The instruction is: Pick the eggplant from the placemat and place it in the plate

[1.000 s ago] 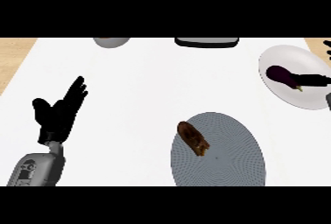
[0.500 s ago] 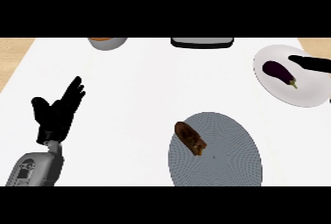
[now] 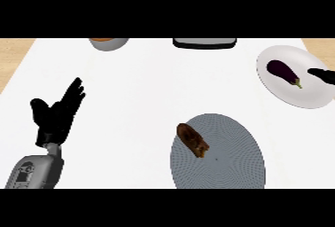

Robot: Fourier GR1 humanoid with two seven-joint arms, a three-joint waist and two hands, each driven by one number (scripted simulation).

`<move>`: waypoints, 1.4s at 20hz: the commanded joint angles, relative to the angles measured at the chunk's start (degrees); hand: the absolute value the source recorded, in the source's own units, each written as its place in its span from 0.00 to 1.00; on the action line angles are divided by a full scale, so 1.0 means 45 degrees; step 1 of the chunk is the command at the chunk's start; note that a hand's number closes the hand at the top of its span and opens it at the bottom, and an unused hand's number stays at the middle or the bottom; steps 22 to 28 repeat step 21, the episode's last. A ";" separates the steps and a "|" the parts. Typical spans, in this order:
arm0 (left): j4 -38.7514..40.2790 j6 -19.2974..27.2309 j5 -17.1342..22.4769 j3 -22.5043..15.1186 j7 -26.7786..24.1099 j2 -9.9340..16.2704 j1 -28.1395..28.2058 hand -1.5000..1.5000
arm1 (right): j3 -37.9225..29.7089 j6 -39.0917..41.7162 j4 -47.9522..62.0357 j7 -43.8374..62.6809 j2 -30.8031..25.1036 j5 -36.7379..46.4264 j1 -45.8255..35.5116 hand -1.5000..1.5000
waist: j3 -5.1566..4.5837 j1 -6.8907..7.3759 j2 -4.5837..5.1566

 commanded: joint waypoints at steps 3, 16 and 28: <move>0.0189 0.0019 -0.0131 0.0186 0.0192 0.0028 -0.0441 0.50 | 0.0051 0.0368 0.0309 -0.0956 -0.0372 -0.0381 0.0662 0.00 | 0.0001 0.0041 0.0023; -0.0591 -0.0156 -0.0222 0.0019 0.0646 -0.0205 -0.0193 0.50 | 0.0367 0.1124 0.0608 -0.1132 -0.1741 -0.0715 0.1864 0.00 | 0.0000 -0.0004 -0.0014; -0.0304 -0.0735 0.0298 0.0553 0.0755 0.0267 -0.0526 0.50 | 0.0454 0.1299 0.1175 -0.0977 -0.2330 -0.0564 0.1793 0.00 | 0.0020 0.0151 0.0051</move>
